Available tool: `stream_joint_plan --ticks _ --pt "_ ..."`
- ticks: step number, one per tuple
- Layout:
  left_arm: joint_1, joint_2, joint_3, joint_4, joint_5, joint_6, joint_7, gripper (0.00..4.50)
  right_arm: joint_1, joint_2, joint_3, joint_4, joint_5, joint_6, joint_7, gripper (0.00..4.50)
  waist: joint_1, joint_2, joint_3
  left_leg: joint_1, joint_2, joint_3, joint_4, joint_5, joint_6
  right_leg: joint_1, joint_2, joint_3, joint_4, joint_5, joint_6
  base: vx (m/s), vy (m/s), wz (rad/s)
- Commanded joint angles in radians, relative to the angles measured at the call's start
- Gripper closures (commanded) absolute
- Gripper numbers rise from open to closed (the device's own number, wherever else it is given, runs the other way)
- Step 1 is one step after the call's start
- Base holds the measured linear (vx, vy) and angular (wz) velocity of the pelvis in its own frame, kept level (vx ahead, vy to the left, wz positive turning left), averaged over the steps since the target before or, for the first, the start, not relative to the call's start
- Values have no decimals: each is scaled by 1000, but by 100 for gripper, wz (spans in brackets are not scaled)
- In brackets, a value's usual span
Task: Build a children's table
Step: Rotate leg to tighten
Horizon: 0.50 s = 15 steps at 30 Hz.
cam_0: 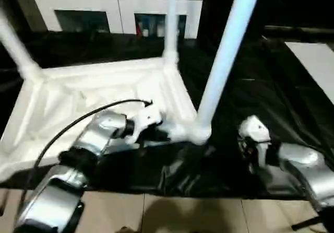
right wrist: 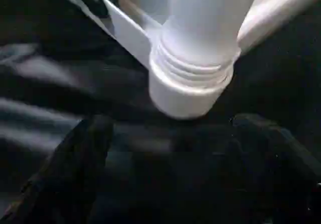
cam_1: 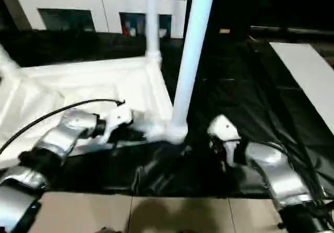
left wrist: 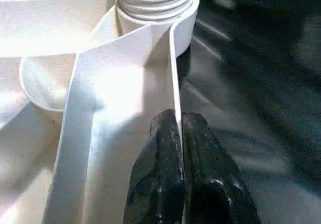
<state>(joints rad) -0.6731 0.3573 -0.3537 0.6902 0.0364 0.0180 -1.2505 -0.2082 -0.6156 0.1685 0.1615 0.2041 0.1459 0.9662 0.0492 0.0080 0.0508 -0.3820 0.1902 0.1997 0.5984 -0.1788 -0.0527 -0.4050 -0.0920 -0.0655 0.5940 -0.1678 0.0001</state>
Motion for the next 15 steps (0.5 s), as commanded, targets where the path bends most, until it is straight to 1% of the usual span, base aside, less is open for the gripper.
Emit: stream_joint_plan --ticks 1,2,3,5,6,7,8,9,10,11,12,14,15 --pt "11 -2 -56 -33 12 11 -71 450 -13 -5 4 -26 17 2 15 40 2 -2 -59 24 48 -19 -77 -298 74 42 -54 42 -75 -267 -254 0 0 0" --pt "18 8 -60 -47 14 17 -84 450 -22 8 4 -22 15 10 5 40 5 -3 -59 31 50 -18 -79 -320 58 36 -54 44 -79 -298 -248 0 0 0" --pt "22 9 -57 -51 16 16 -76 450 -29 21 11 -19 11 11 -2 40 7 -5 -58 32 49 -18 -79 -329 46 35 -54 45 -80 -313 -242 0 0 0" --pt "26 10 -54 -56 15 16 -72 450 -32 28 13 -20 10 14 1 40 8 -4 -58 30 48 -19 -80 -331 40 36 -55 45 -80 -327 -233 0 0 0" --pt "28 11 -52 -59 14 15 -68 450 -32 31 14 -23 10 15 4 40 8 -3 -57 31 48 -20 -82 -333 35 35 -55 45 -81 -335 -224 0 0 0" --pt "36 15 -48 -72 13 20 -68 450 -48 54 18 -11 16 18 1 40 9 -9 -58 27 48 -22 -82 -329 34 38 -57 45 -79 -338 -218 0 0 0" --pt "36 16 -48 -73 13 21 -68 450 -50 56 19 -10 16 19 0 40 8 -10 -59 25 47 -22 -82 -324 35 38 -58 44 -79 -339 -215 0 0 0" --pt "36 16 -48 -73 13 21 -68 450 -50 56 19 -10 16 19 0 40 6 -9 -59 21 47 -24 -83 -310 37 41 -58 43 -77 -335 -209 0 0 0" --pt "39 18 -47 -78 13 25 -69 450 -58 65 24 1 14 15 2 40 7 -8 -60 24 47 -23 -82 -303 37 39 -58 44 -78 -327 -207 0 0 0" --pt "43 22 -47 -90 12 33 -71 450 -61 68 26 7 11 13 7 40 7 -9 -62 21 47 -23 -81 -286 40 41 -58 44 -73 -306 -212 0 0 0" --pt "47 25 -47 -101 11 42 -70 450 -66 71 31 18 5 11 15 40 6 -11 -62 21 48 -22 -81 -279 42 41 -58 44 -72 -295 -215 0 0 0" --pt "50 28 -46 -112 10 50 -70 450 -74 77 35 36 2 12 26 40 6 -10 -65 20 46 -21 -78 -255 49 42 -56 44 -67 -260 -224 0 0 0" --pt "51 30 -45 -117 10 54 -69 450 -84 88 31 53 5 14 26 65 7 -9 -66 17 45 -20 -75 -231 60 44 -57 44 -63 -222 -236 0 0 0"
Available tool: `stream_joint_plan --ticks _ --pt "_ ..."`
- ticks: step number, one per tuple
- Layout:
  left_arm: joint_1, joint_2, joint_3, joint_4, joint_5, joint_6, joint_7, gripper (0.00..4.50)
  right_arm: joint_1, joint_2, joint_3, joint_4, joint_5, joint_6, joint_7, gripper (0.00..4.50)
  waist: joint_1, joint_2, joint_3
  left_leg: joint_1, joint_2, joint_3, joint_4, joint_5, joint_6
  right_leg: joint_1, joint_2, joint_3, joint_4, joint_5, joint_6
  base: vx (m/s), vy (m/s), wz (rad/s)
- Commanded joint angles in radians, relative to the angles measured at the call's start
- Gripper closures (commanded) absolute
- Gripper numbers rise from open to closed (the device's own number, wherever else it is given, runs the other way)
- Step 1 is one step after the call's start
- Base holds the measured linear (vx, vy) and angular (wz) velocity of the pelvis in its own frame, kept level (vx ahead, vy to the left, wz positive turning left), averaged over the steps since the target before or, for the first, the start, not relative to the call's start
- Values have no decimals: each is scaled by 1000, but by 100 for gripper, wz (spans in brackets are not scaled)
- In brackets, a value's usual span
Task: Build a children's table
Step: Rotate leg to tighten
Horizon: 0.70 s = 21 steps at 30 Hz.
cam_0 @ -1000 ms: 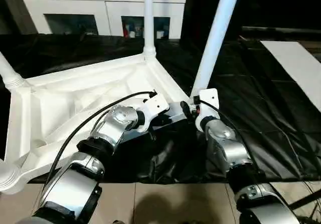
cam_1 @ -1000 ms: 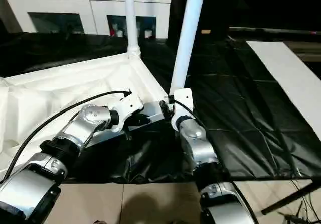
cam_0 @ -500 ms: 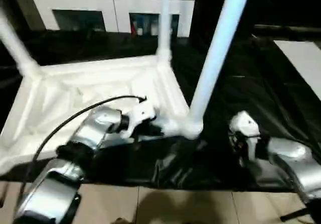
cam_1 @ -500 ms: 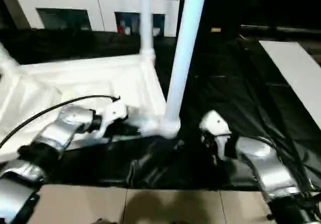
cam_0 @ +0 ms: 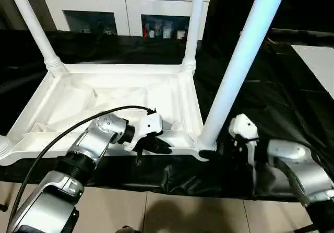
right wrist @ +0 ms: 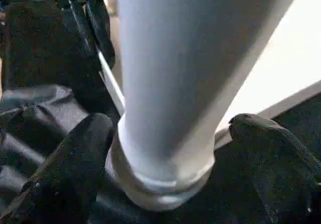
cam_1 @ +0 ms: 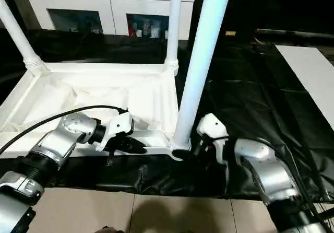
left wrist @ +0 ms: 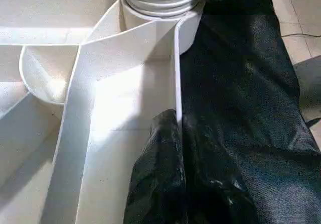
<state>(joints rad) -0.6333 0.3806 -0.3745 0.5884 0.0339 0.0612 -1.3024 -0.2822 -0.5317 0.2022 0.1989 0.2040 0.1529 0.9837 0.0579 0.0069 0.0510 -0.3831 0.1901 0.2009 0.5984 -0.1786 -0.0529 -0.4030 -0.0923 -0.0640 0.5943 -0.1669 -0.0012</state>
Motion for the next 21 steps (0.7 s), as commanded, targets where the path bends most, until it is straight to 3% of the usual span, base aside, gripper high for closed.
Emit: stream_joint_plan --ticks 1,3,9,15,19,21 --pt "11 7 -24 -15 12 10 -18 450 -10 4 -2 16 5 7 9 74 -2 -8 -65 17 45 -21 -76 -227 62 43 -56 42 -64 -218 -237 0 0 0" --pt "11 7 -23 -16 12 11 -17 450 -14 11 -6 23 9 8 6 77 -1 -9 -66 18 45 -20 -74 -220 65 44 -55 42 -62 -206 -239 0 0 0" --pt "16 12 -20 -22 14 17 -14 450 -21 23 -3 48 10 7 16 154 -1 -7 -64 21 45 -21 -76 -249 54 43 -56 42 -68 -253 -232 0 0 0" --pt "21 15 -24 -37 16 32 -13 450 -13 23 4 66 -6 5 23 178 -1 -6 -66 19 45 -21 -74 -226 60 44 -55 42 -63 -217 -238 0 0 0" --pt "10 -2 -12 -7 25 24 38 450 -35 79 -18 127 -56 19 -130 180 -5 -7 -63 20 43 -21 -77 -249 47 41 -54 41 -67 -257 -233 0 0 0" --pt "-12 -37 8 40 30 8 109 450 -57 172 -62 176 -72 70 -323 183 -18 -8 -58 20 38 -22 -79 -299 24 36 -54 39 -79 -362 -206 0 0 0"
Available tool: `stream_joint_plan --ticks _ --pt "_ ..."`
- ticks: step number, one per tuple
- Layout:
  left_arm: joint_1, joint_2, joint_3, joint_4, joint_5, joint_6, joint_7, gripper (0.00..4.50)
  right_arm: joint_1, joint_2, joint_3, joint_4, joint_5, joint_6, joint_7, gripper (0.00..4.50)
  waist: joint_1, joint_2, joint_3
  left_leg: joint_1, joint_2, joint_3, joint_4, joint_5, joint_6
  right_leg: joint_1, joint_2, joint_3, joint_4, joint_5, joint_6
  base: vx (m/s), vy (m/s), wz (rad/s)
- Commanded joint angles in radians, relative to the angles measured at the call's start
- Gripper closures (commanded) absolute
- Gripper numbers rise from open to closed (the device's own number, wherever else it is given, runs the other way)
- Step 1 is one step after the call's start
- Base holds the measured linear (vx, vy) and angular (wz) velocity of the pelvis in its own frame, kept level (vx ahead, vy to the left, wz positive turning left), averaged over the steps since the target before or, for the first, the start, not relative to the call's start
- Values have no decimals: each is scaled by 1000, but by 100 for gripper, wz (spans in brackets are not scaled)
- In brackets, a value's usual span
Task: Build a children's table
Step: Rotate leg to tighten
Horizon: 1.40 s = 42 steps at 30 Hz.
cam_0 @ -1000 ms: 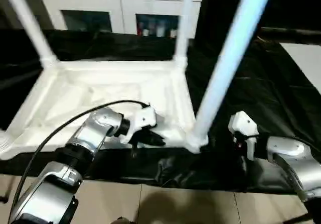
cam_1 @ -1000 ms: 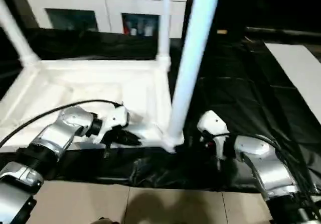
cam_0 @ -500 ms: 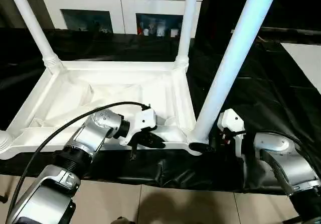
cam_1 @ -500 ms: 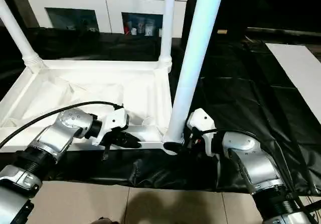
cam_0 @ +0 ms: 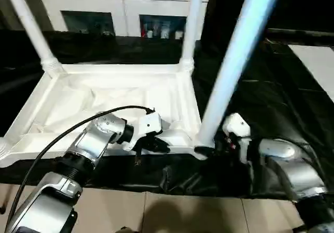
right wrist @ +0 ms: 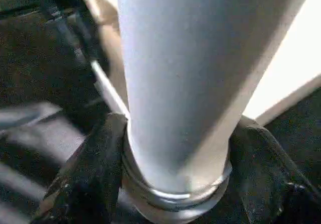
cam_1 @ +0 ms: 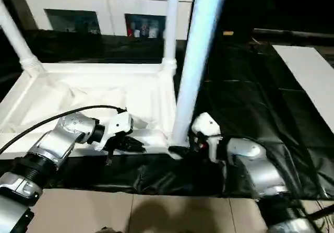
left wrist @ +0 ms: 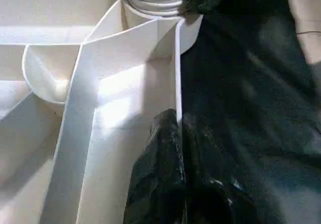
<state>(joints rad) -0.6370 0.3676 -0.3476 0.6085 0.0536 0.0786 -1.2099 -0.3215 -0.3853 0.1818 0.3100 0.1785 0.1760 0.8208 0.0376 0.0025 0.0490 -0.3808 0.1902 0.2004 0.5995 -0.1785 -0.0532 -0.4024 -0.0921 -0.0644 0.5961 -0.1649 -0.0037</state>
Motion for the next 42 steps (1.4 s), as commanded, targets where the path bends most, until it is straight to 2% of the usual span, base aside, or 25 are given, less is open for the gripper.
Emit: stream_joint_plan --ticks 1,2,4,6,8,10,12,14,15,17,18,19,21,24,26,27,28,29,31,34,36,37,39,40,42 --pt "-12 -30 -17 27 11 -11 28 450 -21 41 -48 70 -49 54 -190 183 -4 -2 -57 19 37 -28 -83 -323 1 34 -55 37 -84 -416 -183 0 0 0" --pt "-30 -59 -6 59 18 -18 84 450 -36 106 -77 94 -55 90 -320 183 -9 -4 -57 18 37 -31 -85 -335 -7 36 -56 35 -86 -437 -172 0 0 0" --pt "-50 -88 6 89 21 -8 139 450 -59 163 -102 132 -75 116 -460 183 -22 -2 -54 21 35 -36 -88 -382 -33 28 -55 32 -92 -498 -145 0 0 0" --pt "-63 -104 9 108 28 -10 173 450 -75 204 -125 161 -79 127 -547 184 -26 -2 -56 23 35 -37 -88 -395 -34 27 -56 33 -97 -499 -138 0 0 0" --pt "-103 -144 14 169 56 -20 291 450 -140 309 -179 277 -74 112 -781 184 -37 9 -57 26 33 -36 -86 -416 -40 16 -56 36 -98 -479 -151 0 0 0" --pt "-122 -165 21 201 67 -18 347 450 -182 350 -185 350 -86 93 -879 184 -46 7 -58 26 31 -41 -88 -436 -57 22 -54 30 -98 -482 -147 0 0 0" --pt "-141 -184 33 229 74 -36 393 450 -251 380 -144 437 -128 49 -918 184 -49 5 -58 31 31 -38 -85 -447 -50 15 -53 32 -100 -465 -155 0 0 0" --pt "-144 -185 37 233 74 -41 388 450 -275 383 -118 456 -153 41 -899 184 -46 3 -59 26 30 -36 -85 -430 -34 22 -54 33 -99 -440 -157 0 0 0" --pt "-141 -182 40 231 71 -45 374 450 -273 387 -122 436 -143 15 -854 128 -45 2 -59 23 32 -35 -86 -414 -25 23 -54 35 -96 -411 -161 0 0 0" --pt "-138 -174 40 229 70 -55 358 450 -266 382 -127 391 -144 -24 -825 108 -41 2 -63 19 33 -32 -85 -379 -12 29 -54 38 -90 -356 -170 0 0 0" --pt "-131 -167 38 222 69 -61 349 450 -254 371 -128 358 -137 -25 -794 108 -38 1 -65 16 34 -29 -85 -341 -1 33 -52 39 -84 -302 -185 0 0 0" --pt "-128 -163 37 223 68 -67 343 450 -248 360 -129 340 -136 -34 -789 79 -32 5 -66 20 35 -25 -82 -318 9 31 -53 41 -80 -267 -200 0 0 0" --pt "-121 -151 30 221 69 -85 328 450 -234 329 -131 305 -115 -42 -749 71 -26 0 -66 18 32 -22 -79 -294 20 35 -53 41 -78 -251 -210 0 0 0" --pt "-105 -133 24 194 63 -90 290 450 -193 262 -111 214 -99 -26 -641 48 -13 1 -70 15 37 -21 -75 -222 49 44 -51 42 -64 -157 -223 0 0 0" --pt "-90 -118 22 164 53 -85 247 450 -142 180 -80 128 -94 -16 -511 35 -5 1 -71 13 36 -20 -74 -192 61 49 -49 39 -59 -113 -235 0 0 0" --pt "-69 -99 18 134 39 -89 191 450 -75 80 -41 42 -81 -43 -337 35 2 0 -71 14 40 -18 -71 -166 71 48 -50 42 -52 -66 -243 0 0 0" --pt "-67 -97 18 131 38 -89 185 450 -69 70 -38 34 -80 -45 -320 35 13 1 -70 14 42 -20 -71 -176 84 55 -49 40 -53 -56 -244 0 0 0" --pt "-61 -92 18 122 33 -88 168 450 -47 41 -27 10 -78 -59 -265 35 12 -1 -68 15 43 -17 -70 -178 88 51 -52 43 -53 -54 -247 0 0 0" --pt "-37 -72 8 90 18 -98 99 450 24 -51 -6 -65 -26 -87 -84 35 13 3 -69 13 40 -18 -69 -189 98 54 -53 41 -54 -76 -253 0 0 0" --pt "13 -31 -30 -5 -27 -70 -49 450 92 -140 -11 -144 74 -50 102 35 20 1 -65 15 47 -19 -73 -225 108 53 -56 43 -60 -119 -262 0 0 0" --pt "20 -26 -36 -22 -34 -61 -69 450 95 -144 -14 -148 82 -44 112 35 17 1 -61 15 47 -19 -76 -254 93 48 -55 42 -64 -177 -263 0 0 0" --pt "29 -21 -40 -48 -48 -46 -95 450 96 -148 -13 -151 88 -43 124 35 16 -5 -59 20 47 -18 -77 -281 78 41 -53 42 -71 -232 -253 0 0 0" --pt "39 -18 -44 -72 -51 -25 -105 450 95 -149 -3 -158 89 -48 136 35 18 -1 -57 24 49 -20 -80 -303 57 38 -57 43 -76 -299 -234 0 0 0" --pt "42 -17 -46 -82 -48 -17 -102 450 89 -146 6 -155 76 -61 135 35 22 -5 -55 32 50 -17 -80 -323 48 28 -55 45 -83 -331 -223 0 0 0" --pt "42 -14 -45 -79 -36 -25 -92 450 79 -140 12 -138 60 -65 138 35 22 -3 -53 37 49 -17 -81 -344 33 22 -54 46 -86 -368 -213 0 0 0"
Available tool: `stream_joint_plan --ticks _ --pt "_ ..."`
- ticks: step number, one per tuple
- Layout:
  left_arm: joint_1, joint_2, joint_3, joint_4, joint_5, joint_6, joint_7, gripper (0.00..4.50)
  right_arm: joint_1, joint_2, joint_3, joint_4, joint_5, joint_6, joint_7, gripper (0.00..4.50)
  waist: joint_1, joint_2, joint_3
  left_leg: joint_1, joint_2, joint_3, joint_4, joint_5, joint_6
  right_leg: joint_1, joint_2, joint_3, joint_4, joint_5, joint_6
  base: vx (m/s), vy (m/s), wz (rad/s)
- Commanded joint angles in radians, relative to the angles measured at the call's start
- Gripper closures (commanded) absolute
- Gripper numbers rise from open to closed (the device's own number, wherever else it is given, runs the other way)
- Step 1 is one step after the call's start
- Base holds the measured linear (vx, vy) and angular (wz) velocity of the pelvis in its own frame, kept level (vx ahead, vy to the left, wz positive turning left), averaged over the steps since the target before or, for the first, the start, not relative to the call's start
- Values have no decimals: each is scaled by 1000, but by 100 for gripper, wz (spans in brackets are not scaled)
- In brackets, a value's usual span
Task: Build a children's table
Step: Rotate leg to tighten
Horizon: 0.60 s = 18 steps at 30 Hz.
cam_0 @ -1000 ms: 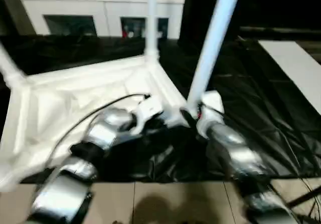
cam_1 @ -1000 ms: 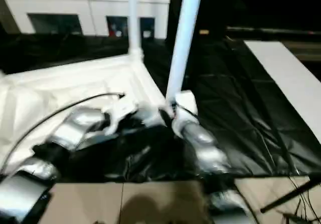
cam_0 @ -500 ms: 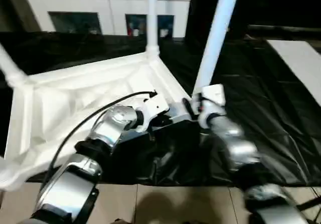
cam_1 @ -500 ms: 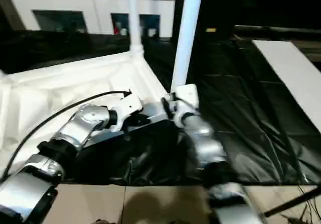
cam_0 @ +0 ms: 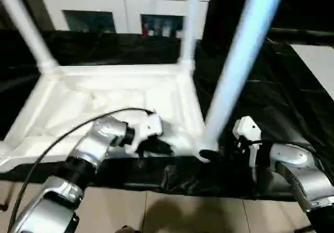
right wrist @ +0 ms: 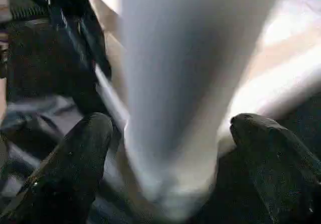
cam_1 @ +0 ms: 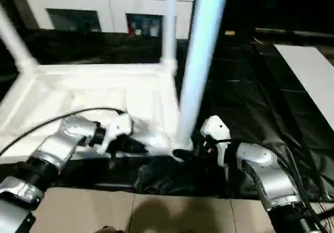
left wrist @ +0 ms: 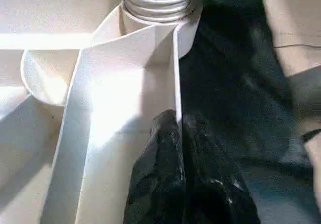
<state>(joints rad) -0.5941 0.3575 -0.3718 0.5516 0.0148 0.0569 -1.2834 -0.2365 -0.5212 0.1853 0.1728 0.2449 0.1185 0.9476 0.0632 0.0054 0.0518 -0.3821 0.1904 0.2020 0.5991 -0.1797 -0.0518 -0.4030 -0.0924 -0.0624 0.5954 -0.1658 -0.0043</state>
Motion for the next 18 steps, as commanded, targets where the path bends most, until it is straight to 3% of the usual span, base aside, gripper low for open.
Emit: stream_joint_plan --ticks 1,5,9,10,13,18 --pt "-1 -4 -21 -22 3 -3 -18 450 -7 -4 8 0 -7 -8 12 35 -3 -6 -55 37 48 -20 -81 -348 26 24 -55 44 -88 -387 -202 0 0 0" --pt "7 9 -15 -47 6 12 -20 450 -25 -5 24 40 -42 -20 26 35 -7 -10 -58 21 46 -26 -85 -321 24 36 -57 42 -81 -376 -183 0 0 0" --pt "9 13 -13 -52 7 17 -16 450 -27 -11 34 56 -66 -39 29 35 -6 -10 -62 20 45 -23 -80 -275 39 37 -56 43 -76 -312 -197 0 0 0" --pt "9 14 -14 -52 7 17 -13 450 -27 -13 34 58 -68 -42 29 60 -6 -9 -63 19 45 -23 -79 -263 45 38 -56 43 -74 -297 -201 0 0 0" --pt "9 15 -15 -50 8 18 -8 450 -29 -12 24 66 -61 -39 25 71 -6 -9 -64 18 44 -22 -78 -248 54 40 -54 41 -71 -269 -211 0 0 0" --pt "12 17 -17 -53 8 22 -7 450 -30 4 4 79 -46 -36 41 107 -7 -8 -61 19 44 -23 -79 -279 49 39 -56 41 -76 -320 -203 0 0 0"
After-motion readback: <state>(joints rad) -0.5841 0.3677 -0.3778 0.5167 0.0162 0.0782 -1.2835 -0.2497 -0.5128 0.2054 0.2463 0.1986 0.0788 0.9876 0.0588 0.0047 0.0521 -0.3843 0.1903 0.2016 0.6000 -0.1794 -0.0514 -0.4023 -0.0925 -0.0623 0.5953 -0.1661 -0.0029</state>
